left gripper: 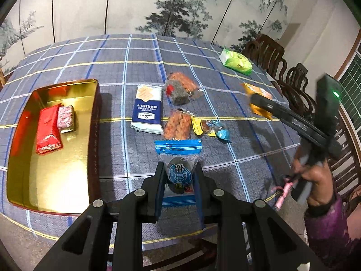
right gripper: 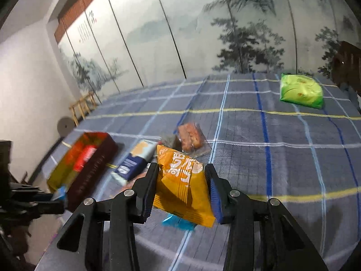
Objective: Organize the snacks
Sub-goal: 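Carry the blue candy toward the tin while the right gripper grasps the orange chip bag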
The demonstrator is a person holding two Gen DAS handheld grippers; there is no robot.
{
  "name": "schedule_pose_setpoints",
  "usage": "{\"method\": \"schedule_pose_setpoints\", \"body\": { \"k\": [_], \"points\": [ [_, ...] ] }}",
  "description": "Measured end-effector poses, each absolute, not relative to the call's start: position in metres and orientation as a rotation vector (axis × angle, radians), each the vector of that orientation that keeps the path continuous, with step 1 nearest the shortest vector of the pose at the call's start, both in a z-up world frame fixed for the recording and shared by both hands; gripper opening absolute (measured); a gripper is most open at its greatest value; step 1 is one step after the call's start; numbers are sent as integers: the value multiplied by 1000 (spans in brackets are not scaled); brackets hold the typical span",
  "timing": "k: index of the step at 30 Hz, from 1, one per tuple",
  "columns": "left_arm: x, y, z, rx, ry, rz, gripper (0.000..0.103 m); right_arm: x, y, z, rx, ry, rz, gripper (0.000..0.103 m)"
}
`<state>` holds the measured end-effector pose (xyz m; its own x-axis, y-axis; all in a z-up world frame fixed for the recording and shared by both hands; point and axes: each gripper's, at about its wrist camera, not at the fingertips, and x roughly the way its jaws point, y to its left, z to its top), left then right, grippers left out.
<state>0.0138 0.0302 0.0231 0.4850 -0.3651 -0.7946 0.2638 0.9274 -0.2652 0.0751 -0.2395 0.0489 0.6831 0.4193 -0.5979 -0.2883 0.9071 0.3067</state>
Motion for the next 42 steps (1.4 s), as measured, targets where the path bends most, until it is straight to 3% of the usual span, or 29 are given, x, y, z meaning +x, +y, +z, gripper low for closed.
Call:
{"method": "schedule_pose_setpoints", "body": {
  "k": [17, 42],
  "points": [
    [4, 98, 36, -141, 918, -221, 21, 9, -236, 80, 273, 677, 405, 43],
    [24, 182, -12, -55, 915, 23, 21, 0, -179, 102, 209, 681, 471, 43]
  ]
}}
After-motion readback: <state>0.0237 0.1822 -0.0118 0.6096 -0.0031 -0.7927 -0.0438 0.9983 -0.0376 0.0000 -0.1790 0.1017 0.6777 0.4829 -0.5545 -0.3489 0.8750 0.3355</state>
